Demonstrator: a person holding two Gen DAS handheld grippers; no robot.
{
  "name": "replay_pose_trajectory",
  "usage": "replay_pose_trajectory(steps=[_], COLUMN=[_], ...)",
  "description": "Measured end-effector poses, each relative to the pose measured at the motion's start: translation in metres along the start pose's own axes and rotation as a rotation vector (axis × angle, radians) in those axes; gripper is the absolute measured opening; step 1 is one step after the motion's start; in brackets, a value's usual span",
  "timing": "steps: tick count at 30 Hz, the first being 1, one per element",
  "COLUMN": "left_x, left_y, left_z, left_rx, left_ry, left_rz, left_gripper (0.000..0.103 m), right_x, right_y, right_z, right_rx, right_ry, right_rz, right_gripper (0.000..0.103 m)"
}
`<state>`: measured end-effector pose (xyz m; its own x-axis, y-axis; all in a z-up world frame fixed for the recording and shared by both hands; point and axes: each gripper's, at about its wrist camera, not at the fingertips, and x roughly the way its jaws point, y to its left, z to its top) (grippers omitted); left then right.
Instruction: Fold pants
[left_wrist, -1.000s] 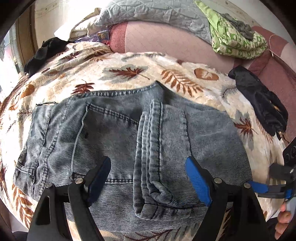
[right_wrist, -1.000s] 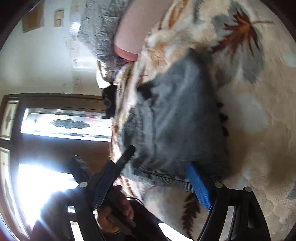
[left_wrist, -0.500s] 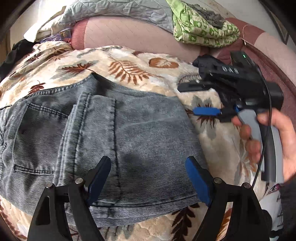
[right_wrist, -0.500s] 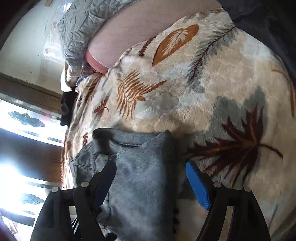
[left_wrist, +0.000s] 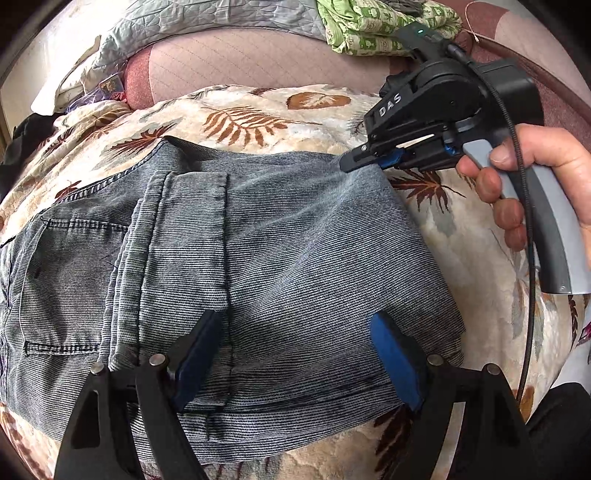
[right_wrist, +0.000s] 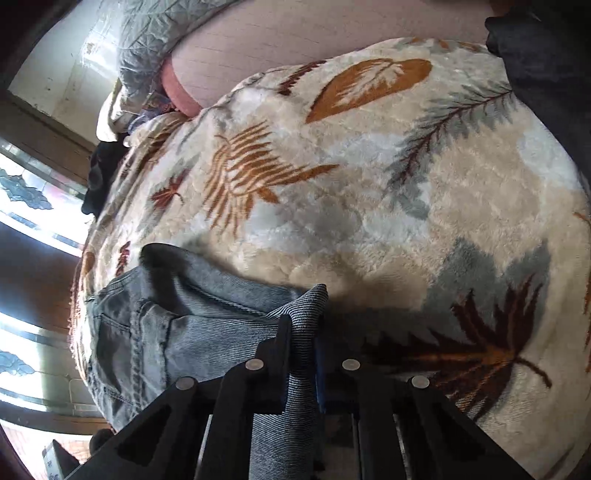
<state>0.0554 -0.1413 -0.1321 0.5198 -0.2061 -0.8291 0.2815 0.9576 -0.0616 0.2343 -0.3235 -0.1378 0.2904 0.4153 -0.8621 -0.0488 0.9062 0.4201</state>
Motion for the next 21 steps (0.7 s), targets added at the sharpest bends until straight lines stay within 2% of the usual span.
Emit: replay_pose_trajectory(steps=[2,4,6,8,10,13,14,16,18,19,21], left_x=[0.002,0.001,-0.004,-0.013,-0.024,-0.045,-0.048,-0.046,-0.028,-0.016,-0.015], left_y=[0.000,0.000,0.006,0.016,0.028,0.046,0.053,0.069,0.079,0.078,0.068], left_z=[0.000,0.001,0.003,0.004,0.004,0.000,-0.003,-0.009,-0.012,-0.013,-0.012], left_rx=[0.004,0.007,-0.023,-0.080,-0.129,-0.156,-0.166,-0.206,-0.229,-0.199,-0.103], left_ry=[0.004,0.010,0.011,0.003,-0.021,-0.094,-0.112,-0.107,-0.024,0.024,-0.007], left_rz=[0.006,0.007,-0.029,-0.063,-0.074,-0.033,0.001,0.087,0.156,0.175,0.222], left_gripper=[0.083,0.083,0.083,0.083,0.083,0.083,0.083,0.083,0.083,0.084,0.085], right_x=[0.009,0.006,-0.006,-0.027,-0.047,-0.065,-0.063,-0.050,-0.024,-0.014,-0.014], right_y=[0.004,0.004,-0.004,-0.006,0.000,0.016,0.023,0.032,0.035,0.035,0.043], right_z=[-0.003,-0.005,-0.008,-0.017,-0.028,-0.049,-0.055,-0.064,-0.074,-0.079,-0.083], right_rx=[-0.035,-0.040,0.006,0.005,0.002,-0.043,-0.058,-0.106,-0.165,-0.195,-0.236], right_ry=[-0.015,-0.054,-0.067,-0.108,-0.122,-0.127,-0.115,-0.083,-0.038,-0.026,-0.055], right_rz=[-0.039,-0.020,0.034,0.047,0.106,0.135,0.117,0.024,-0.129,-0.184,-0.236], right_gripper=[0.013,0.018,0.027,0.027,0.027,0.027,0.027,0.027,0.028,0.028,0.029])
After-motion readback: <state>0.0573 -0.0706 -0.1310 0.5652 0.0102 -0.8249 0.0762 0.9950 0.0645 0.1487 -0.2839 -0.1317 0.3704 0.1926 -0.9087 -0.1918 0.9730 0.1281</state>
